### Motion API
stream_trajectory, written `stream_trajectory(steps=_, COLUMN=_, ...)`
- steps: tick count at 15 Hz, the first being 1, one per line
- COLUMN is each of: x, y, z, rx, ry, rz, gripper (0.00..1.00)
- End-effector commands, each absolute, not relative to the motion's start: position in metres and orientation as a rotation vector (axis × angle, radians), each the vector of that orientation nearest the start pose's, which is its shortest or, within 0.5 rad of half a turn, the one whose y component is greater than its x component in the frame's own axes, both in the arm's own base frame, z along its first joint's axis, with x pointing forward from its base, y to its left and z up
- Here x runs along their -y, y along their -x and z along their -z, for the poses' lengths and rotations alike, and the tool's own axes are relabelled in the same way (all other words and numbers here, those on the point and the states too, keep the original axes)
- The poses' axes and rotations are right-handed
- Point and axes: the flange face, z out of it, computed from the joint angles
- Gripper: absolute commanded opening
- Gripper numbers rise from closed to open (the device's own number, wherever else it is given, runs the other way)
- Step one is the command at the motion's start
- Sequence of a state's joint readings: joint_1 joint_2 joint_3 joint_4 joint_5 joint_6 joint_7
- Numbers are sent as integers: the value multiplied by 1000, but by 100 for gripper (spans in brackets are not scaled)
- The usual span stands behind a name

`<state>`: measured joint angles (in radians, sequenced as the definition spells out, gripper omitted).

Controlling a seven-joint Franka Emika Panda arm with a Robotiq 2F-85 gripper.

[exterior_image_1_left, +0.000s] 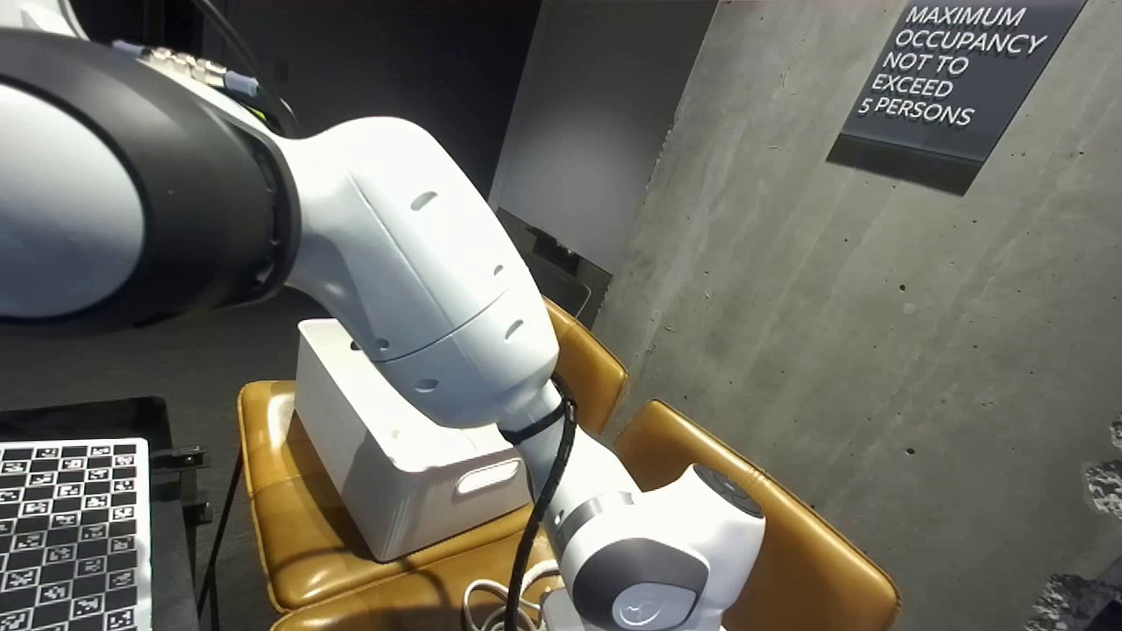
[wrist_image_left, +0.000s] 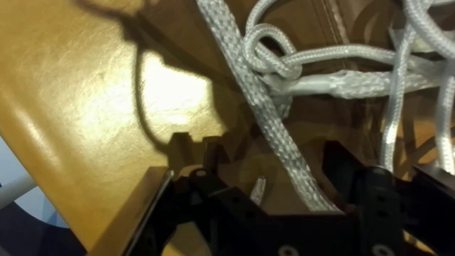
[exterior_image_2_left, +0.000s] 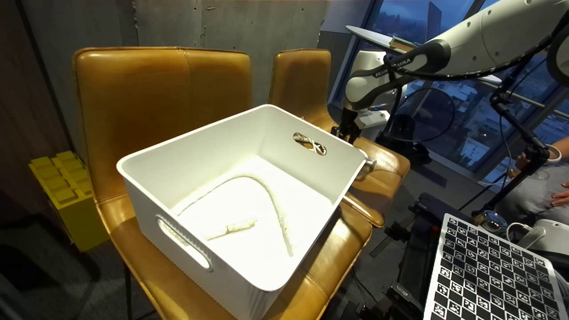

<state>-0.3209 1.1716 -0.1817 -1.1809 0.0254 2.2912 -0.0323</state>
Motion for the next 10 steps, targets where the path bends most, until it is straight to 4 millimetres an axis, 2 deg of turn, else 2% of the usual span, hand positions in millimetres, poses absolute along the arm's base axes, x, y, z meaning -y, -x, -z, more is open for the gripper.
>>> stream_trajectory(steps=1, x=333, y=-670, z=-62, rx=-664, ry=3229, rz=-162, gripper=44)
stream_trajectory(steps=7, x=333, y=-675, z=-76, rx=-701, ry=3237, rz=-148, gripper=1)
stream_trajectory(steps=9, x=328, y=-677, z=-89, rx=-720, ry=3236, rz=-143, gripper=0)
stream_trajectory(steps=10, x=322, y=-679, z=-103, rx=-733, ry=3232, rz=-137, gripper=2)
